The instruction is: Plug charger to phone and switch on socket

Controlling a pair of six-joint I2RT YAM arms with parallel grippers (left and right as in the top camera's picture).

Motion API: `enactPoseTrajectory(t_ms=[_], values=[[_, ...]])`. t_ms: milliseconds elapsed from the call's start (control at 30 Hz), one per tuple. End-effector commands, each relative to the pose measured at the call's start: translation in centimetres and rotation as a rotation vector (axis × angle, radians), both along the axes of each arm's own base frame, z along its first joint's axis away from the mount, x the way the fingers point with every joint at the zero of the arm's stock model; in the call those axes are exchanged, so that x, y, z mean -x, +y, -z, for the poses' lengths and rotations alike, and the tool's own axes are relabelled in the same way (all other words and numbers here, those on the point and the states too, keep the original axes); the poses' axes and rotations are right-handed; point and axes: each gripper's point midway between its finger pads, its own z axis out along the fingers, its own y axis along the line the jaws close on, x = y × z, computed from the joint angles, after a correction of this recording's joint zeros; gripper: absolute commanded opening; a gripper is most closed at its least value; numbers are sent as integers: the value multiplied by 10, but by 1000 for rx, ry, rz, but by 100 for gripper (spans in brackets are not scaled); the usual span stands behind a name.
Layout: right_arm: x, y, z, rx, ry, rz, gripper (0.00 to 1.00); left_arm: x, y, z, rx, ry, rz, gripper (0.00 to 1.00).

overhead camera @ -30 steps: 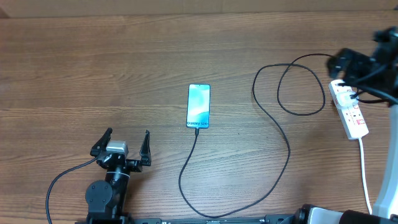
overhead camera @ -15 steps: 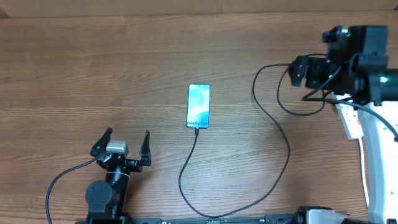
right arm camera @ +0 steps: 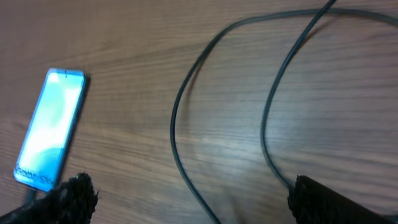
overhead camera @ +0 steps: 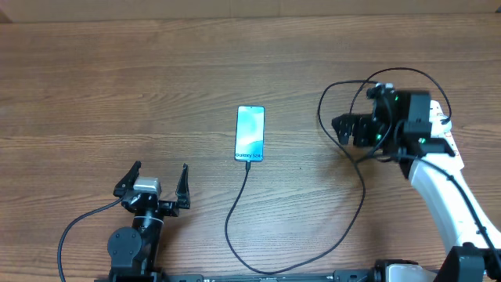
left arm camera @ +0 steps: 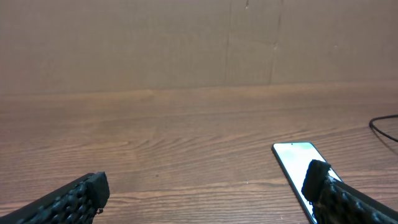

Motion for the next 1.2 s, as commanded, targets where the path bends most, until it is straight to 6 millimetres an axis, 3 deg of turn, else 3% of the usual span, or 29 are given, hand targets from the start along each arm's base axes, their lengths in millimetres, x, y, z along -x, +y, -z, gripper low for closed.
enactPoseTrajectory(t_ms=[0,233,367,633,1067,1167], values=[[20,15,15,48,-69,-140,100,0,0,0,-23,-5,2,99],[56,21,45,74,-213,-172,100,0,0,0,-23,-5,1,99],[70,20,50,75,-322,-162,100,0,0,0,-23,-5,2,100],[92,-15,64,-13,-333,217,100,0,0,0,-23,-5,2,100],[111,-16,55,-13,-334,220,100,0,0,0,-23,-5,2,100],[109,-15,42,-24,-391,217,100,0,0,0,-23,-5,2,100]])
